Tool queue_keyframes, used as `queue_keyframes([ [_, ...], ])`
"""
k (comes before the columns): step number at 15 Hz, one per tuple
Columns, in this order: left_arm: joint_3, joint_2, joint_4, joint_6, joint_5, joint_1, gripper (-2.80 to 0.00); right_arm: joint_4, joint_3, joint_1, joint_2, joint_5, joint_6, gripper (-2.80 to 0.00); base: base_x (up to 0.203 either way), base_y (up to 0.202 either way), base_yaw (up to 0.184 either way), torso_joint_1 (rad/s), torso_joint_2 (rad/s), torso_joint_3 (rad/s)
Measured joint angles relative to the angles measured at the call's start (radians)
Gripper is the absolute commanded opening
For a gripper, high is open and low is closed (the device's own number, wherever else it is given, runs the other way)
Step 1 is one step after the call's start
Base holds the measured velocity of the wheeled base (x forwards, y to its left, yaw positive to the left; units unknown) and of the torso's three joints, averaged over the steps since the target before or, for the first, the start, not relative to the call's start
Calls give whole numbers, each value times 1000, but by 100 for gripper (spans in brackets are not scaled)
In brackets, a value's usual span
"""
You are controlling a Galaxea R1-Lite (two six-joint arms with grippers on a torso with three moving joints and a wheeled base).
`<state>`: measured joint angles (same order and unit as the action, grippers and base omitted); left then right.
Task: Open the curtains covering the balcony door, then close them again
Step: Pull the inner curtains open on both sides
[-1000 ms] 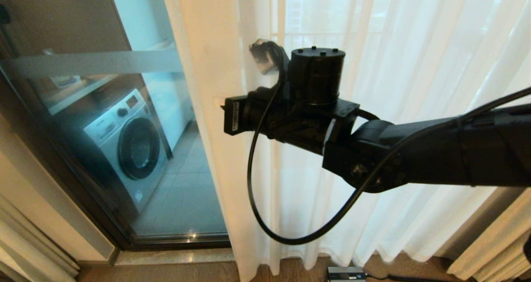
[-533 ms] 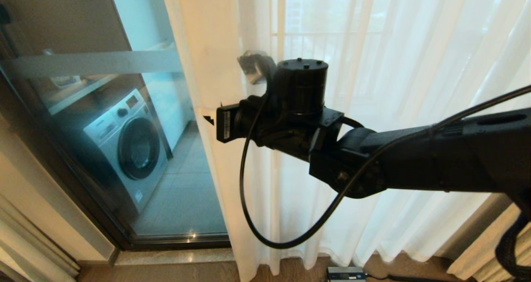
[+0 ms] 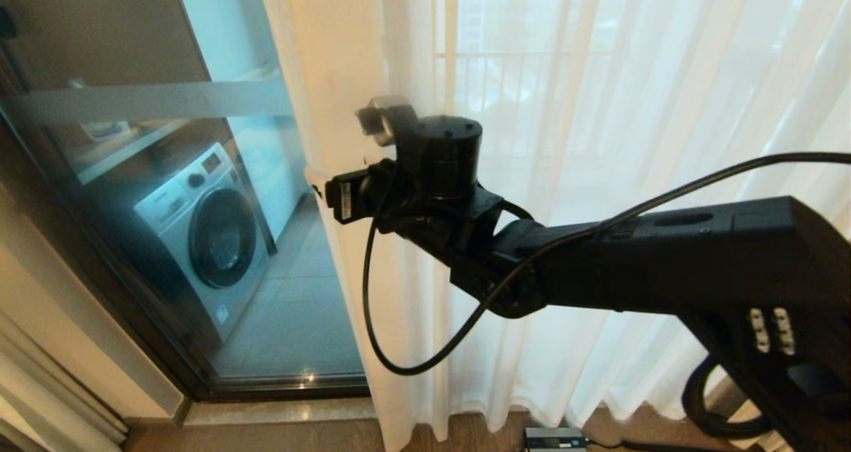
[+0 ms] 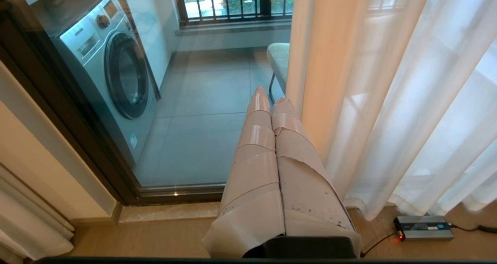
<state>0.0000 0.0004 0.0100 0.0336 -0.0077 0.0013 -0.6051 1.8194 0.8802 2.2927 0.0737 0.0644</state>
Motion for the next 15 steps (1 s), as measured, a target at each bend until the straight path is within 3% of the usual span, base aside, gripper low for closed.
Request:
queue_keyframes([
  [10,0,0,0,0,0,0,-280,-43,126,-12,123,38,-62,0,0,0,0,0,0,0],
  [15,0,0,0,0,0,0,-280,-153,131,-54,177,39,-136,0,0,0,0,0,0,0],
])
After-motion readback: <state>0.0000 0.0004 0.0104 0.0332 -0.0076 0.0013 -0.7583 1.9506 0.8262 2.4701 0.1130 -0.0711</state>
